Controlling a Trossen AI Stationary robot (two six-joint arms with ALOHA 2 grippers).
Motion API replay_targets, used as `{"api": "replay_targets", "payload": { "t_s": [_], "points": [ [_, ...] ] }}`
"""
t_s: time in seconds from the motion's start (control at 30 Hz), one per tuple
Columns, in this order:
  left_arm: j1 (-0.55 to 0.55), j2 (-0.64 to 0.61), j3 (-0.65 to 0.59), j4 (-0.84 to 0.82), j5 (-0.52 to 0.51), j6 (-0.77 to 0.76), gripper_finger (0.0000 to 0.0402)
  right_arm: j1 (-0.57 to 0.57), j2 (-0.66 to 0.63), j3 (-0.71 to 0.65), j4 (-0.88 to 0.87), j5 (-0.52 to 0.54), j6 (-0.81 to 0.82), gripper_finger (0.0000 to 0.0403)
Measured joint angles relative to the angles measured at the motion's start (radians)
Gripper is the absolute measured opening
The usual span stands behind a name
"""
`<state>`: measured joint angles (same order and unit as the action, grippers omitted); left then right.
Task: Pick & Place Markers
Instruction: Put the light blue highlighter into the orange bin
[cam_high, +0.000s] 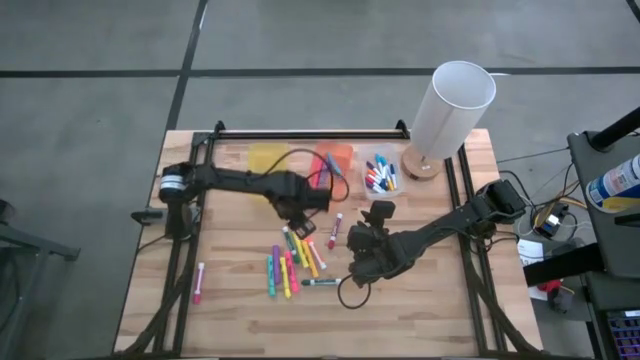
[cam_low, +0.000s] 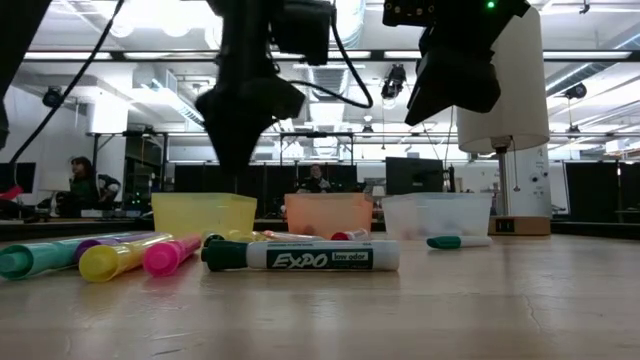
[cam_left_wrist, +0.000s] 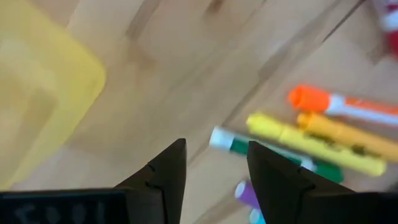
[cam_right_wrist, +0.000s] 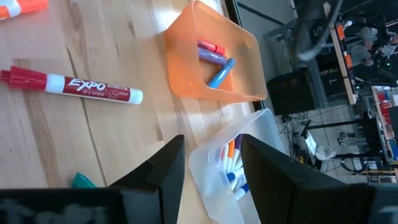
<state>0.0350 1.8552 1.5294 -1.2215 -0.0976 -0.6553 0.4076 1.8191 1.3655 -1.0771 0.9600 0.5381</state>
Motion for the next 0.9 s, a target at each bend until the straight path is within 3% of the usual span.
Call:
{"api": "replay_targets", "payload": {
  "t_s": [0.23, 0.4, 0.53, 0.7, 0.9],
  "points": [
    [-0.147, -0.085, -0.094, -0.017, -0.045, -0.197, 0.0163, 0.000, 0.000, 0.000, -0.015, -0.012, 0.002, 0.0150],
    [-0.255, -0.199, -0.225, -0.012, -0.166, -0.416, 0.0163, 0.001, 0.000, 0.000, -0.018, -0.029, 0.004, 0.0150],
    [-0.334, -0.289, -0.339, 0.015, -0.183, -0.596, 0.0163, 0.000, 0.000, 0.000, -0.018, -0.029, 0.004, 0.0150],
    [-0.416, -0.364, -0.477, 0.167, -0.165, -0.772, 0.0163, 0.000, 0.000, 0.000, -0.018, -0.029, 0.004, 0.0150],
    [-0.461, -0.384, -0.568, 0.382, -0.107, -0.841, 0.0163, 0.000, 0.000, 0.000, -0.016, -0.028, 0.004, 0.0150]
  ]
}}
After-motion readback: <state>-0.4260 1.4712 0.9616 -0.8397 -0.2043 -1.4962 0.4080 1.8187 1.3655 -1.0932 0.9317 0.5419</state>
